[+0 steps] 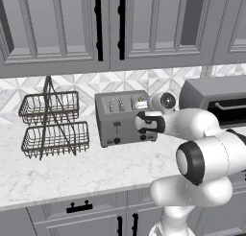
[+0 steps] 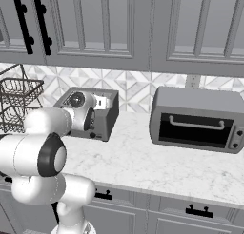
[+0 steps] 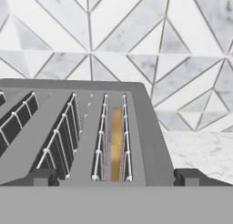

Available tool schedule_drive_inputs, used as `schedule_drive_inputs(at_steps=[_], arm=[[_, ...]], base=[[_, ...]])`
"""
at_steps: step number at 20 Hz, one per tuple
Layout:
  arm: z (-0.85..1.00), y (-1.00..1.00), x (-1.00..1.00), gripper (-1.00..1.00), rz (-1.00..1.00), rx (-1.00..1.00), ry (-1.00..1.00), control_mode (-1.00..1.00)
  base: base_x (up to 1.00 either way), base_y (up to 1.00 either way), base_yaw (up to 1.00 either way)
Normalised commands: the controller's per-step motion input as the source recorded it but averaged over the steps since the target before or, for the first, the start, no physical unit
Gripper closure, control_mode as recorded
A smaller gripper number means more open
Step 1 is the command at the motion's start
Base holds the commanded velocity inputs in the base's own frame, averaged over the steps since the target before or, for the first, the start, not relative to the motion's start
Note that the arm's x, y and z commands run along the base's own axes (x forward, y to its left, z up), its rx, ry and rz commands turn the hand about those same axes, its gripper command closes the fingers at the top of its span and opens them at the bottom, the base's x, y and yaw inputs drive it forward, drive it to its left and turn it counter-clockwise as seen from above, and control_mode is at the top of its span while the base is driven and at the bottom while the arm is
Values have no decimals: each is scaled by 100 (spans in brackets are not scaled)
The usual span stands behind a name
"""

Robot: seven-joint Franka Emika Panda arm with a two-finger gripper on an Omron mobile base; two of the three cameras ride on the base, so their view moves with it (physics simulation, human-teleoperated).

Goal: Start the toaster. Once the lever pops up, take the bread to the plate on the dining counter.

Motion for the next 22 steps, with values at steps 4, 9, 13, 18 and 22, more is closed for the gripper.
schedule_drive_inputs(at_steps=[4,9,13,18,22], arm=[[-4,0,0,-100,0,0,3,-100],[0,0,13,-100,0,0,5,-100],[0,0,19,-100,0,0,6,-100],[0,0,20,-100,0,0,7,-100],[-1,0,10,-100,0,0,9,-100]], base=[[0,0,0],[0,0,0],[0,0,0],[0,0,0],[0,0,0]])
